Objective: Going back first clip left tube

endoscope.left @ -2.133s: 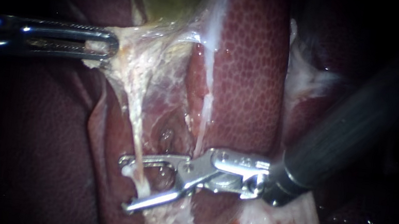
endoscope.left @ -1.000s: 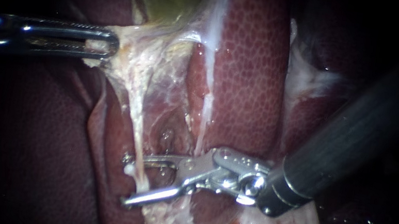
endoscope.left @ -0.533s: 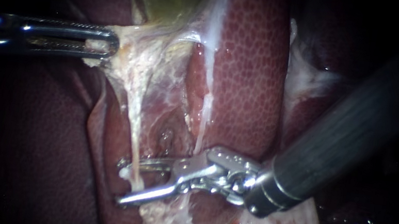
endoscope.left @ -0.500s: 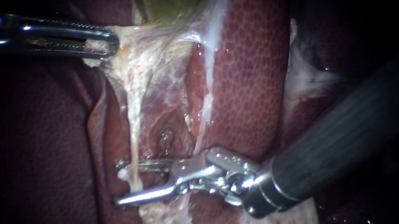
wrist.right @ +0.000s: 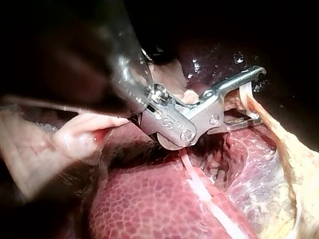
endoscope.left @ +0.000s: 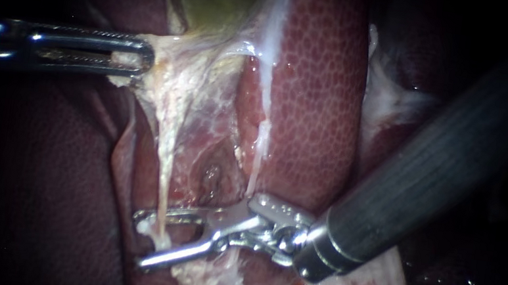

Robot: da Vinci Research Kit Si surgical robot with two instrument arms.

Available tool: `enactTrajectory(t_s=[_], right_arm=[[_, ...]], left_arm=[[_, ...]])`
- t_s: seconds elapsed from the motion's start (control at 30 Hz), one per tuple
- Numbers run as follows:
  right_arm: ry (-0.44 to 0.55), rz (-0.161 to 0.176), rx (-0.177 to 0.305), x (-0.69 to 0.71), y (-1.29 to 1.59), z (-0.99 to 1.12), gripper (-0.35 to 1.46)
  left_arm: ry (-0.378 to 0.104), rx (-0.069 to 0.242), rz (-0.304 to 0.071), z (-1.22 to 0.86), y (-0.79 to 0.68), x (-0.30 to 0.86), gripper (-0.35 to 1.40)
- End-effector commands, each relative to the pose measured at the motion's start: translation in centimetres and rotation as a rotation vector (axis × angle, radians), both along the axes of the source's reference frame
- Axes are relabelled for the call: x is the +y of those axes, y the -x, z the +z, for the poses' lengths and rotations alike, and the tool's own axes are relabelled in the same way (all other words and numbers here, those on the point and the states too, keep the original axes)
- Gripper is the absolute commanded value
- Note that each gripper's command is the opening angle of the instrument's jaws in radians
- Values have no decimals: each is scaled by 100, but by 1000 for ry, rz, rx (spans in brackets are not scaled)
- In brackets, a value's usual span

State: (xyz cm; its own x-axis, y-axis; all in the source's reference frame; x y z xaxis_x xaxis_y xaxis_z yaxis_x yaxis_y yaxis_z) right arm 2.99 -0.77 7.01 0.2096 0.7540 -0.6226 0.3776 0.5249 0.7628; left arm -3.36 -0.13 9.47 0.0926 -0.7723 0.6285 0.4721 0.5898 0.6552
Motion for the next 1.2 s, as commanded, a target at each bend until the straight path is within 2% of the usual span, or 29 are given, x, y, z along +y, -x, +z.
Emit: enactTrajectory(t_s=[0.03,0.33,0.7,0.83,0.9,1.03,1.2], right_arm=[[25,4,10,1,0,0,60],[210,24,85,2,-2,1,60],[289,23,112,0,-3,-3,60],[289,21,114,-2,-5,-7,60],[290,25,111,-3,-6,-8,60],[157,33,41,-3,-6,-8,60],[40,40,-22,-3,-5,-8,60]], left_arm=[[0,-1,1,0,0,0,-35],[0,-1,1,0,0,0,-35],[0,-1,1,0,1,0,-35],[0,-1,1,0,1,0,-35],[0,-1,1,0,1,0,-35],[0,-1,1,0,1,0,-35],[0,-1,1,0,1,0,-35]])
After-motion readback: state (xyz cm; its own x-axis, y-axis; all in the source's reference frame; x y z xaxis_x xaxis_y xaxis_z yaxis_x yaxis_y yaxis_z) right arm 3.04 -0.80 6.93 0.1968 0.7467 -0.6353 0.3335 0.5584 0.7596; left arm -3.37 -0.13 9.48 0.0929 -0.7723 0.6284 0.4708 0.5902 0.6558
